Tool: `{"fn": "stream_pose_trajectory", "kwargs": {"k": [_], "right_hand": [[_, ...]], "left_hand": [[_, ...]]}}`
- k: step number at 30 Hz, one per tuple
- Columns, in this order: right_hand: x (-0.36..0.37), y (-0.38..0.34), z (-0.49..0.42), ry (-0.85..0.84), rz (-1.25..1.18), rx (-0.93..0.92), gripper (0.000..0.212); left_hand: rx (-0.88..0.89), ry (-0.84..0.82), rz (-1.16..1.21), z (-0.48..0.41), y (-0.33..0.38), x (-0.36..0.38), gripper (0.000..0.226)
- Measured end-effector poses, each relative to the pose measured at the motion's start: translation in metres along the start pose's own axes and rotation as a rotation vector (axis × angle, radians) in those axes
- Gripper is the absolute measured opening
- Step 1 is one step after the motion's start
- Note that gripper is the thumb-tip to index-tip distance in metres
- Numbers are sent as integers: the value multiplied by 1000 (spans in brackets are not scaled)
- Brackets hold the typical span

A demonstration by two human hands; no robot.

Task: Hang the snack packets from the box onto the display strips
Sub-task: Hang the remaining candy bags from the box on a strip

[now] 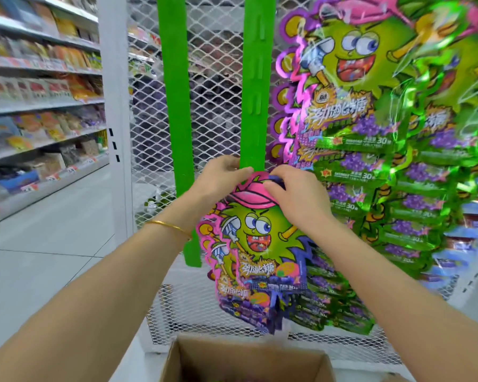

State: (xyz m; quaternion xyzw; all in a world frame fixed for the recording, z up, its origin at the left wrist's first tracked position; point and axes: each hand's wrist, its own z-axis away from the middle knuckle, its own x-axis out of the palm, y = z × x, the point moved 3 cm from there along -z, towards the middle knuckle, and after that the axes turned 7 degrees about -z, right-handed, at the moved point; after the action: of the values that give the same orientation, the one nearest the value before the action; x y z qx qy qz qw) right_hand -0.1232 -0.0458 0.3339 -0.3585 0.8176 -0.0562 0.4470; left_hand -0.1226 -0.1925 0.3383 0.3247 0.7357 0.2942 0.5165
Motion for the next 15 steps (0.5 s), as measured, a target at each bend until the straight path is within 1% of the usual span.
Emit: {"fn": "stream_pose_trajectory", "kwargs": {"k": [3,6,10,15], "right_hand": [[4,-2,-2,34,12,-3,26],[10,-2,-2,31,-6,-3,27],[15,-1,-2,30,-13,20,27],[19,-1,-1,-10,5,55,22]], "left_hand": [[-67,-14,-9,0,-1,-5,31],[-131,-47,55,2,0,-5,20],[-160,-8,83,6,3,-5,36],[-209,53,115,3,0,-3,41]]}}
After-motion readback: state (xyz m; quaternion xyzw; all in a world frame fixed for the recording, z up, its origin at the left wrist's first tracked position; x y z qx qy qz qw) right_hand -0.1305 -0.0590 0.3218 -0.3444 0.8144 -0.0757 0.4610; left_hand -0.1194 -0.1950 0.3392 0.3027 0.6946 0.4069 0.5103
